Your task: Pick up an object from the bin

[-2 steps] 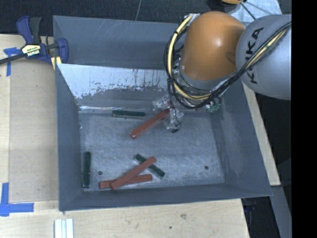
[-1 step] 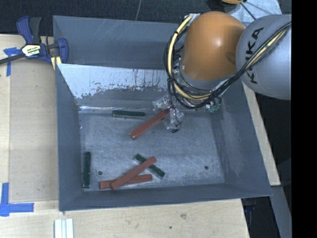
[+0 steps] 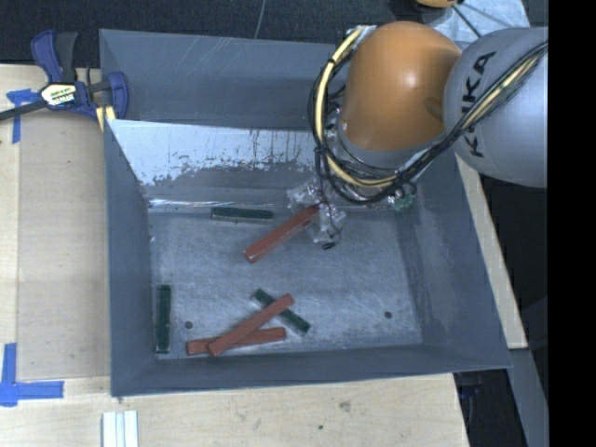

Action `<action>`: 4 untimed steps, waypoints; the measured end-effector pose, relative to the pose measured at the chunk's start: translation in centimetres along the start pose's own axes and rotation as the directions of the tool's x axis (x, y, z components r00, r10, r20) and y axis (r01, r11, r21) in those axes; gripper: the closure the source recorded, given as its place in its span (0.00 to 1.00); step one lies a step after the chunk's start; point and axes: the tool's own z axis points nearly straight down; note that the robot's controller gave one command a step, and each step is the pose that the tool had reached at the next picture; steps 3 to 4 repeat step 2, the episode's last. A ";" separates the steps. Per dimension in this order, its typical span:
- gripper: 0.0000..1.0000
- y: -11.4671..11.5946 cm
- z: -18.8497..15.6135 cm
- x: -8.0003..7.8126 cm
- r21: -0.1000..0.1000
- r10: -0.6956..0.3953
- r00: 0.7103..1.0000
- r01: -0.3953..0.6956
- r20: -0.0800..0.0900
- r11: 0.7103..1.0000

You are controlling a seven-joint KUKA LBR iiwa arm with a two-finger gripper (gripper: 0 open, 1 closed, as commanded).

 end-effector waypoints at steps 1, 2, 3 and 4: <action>1.00 -0.5 -1.3 0.5 -0.003 -0.054 0.999 0.054 -0.003 0.999; 1.00 -0.9 -2.5 1.0 -0.005 -0.087 0.996 0.087 -0.007 0.996; 1.00 -0.9 -2.5 1.0 -0.005 -0.087 0.996 0.087 -0.007 0.996; 1.00 -0.9 -2.5 1.0 -0.005 -0.087 0.996 0.087 -0.007 0.996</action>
Offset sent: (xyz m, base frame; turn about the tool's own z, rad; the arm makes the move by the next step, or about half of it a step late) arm -0.0267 -0.0666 0.2682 -0.3197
